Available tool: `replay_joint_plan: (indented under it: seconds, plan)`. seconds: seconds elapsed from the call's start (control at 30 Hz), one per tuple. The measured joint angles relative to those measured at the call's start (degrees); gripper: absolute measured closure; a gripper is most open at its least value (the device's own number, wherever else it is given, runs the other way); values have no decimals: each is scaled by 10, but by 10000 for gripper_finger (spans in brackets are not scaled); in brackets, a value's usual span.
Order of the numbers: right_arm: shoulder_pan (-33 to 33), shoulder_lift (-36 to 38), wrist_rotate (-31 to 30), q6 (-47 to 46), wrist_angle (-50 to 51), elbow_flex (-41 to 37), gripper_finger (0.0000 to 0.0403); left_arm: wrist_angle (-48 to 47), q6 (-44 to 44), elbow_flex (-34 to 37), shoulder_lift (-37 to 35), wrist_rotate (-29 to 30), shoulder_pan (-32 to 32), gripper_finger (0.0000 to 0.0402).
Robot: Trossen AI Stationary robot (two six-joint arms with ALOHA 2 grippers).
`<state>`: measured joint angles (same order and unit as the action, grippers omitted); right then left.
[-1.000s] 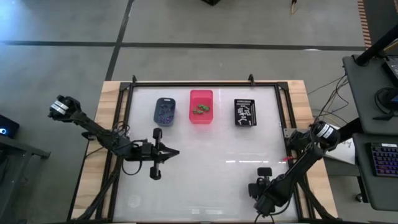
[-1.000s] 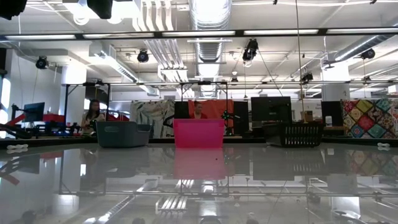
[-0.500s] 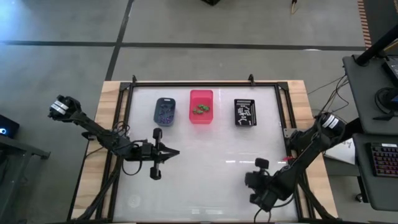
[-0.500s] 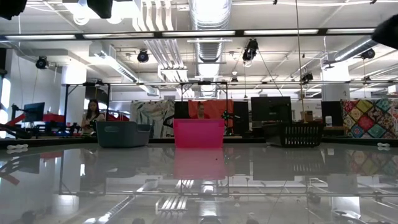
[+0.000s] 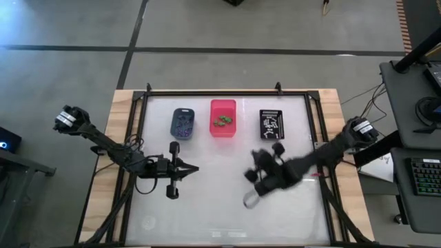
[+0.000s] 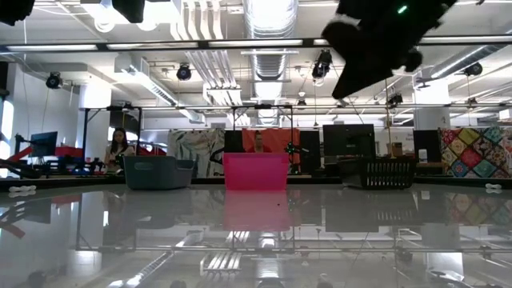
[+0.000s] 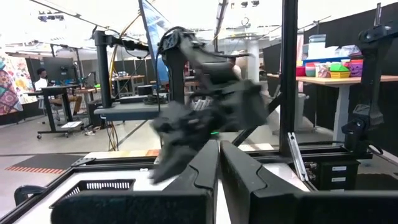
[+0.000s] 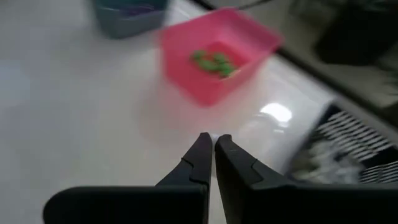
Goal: Sort Halloween decoration
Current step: Put the white bone toy into the black bin
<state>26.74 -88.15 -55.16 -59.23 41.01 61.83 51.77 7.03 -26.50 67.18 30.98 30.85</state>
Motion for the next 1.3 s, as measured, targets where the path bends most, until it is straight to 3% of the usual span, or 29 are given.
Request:
replay_joint_plan:
  seconds: [0.2, 0.5, 0.73, 0.93, 1.17, 1.3]
  plan:
    - [-172, 35, 7, 133, 31, 0, 394, 1, 0, 0, 0, 0, 0, 402]
    - [-373, 97, 125, 277, 29, -19, 394, 1, 13, 0, 0, 1, 0, 402]
    - [-394, 187, 152, 307, -163, -158, 394, 0, -3, 0, 0, 11, 0, 402]
    - [-400, 243, 135, 261, -294, -280, 394, -1, -42, 0, 7, 12, 0, 402]
    - [-399, 255, 111, 200, -470, -378, 381, 2, -49, 0, 23, 17, -1, 402]
    - [-399, 250, 110, 193, -490, -388, 349, 2, -48, -7, 31, 31, -1, 402]
